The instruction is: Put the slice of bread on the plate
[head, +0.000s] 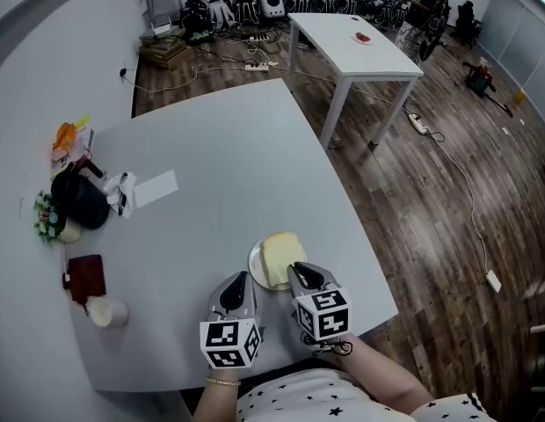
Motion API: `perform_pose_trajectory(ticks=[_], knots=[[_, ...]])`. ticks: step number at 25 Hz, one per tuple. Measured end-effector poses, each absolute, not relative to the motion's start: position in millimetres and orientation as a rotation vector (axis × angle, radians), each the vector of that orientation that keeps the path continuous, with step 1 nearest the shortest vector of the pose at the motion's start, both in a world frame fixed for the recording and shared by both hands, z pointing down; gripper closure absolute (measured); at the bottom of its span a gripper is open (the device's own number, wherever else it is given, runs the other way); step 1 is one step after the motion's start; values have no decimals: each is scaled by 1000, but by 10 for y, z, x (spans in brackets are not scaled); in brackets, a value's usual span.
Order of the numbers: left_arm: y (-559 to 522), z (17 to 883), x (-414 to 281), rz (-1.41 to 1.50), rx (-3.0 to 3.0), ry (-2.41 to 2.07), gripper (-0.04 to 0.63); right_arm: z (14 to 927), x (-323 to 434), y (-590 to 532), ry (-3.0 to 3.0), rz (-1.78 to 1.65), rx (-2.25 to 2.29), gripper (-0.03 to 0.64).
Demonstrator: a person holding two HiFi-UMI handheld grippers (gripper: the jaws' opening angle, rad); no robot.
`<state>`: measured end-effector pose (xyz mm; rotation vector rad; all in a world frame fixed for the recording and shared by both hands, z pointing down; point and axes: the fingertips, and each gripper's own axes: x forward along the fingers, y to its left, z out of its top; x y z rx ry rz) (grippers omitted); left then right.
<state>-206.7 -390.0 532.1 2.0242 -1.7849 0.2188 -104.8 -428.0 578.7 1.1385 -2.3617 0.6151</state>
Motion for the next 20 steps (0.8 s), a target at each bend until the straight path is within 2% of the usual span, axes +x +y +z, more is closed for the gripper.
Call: perform_pose_trajectory(ticks=[1, 20], knots=[[-3889, 5312, -2046, 221, 2029, -1783, 587, 5732, -1059, -4237, -2382, 628, 1123, 615], [-3758, 5194, -1923, 218, 2066, -1782, 586, 5296, -1069, -4033, -2469, 542, 1137, 618]])
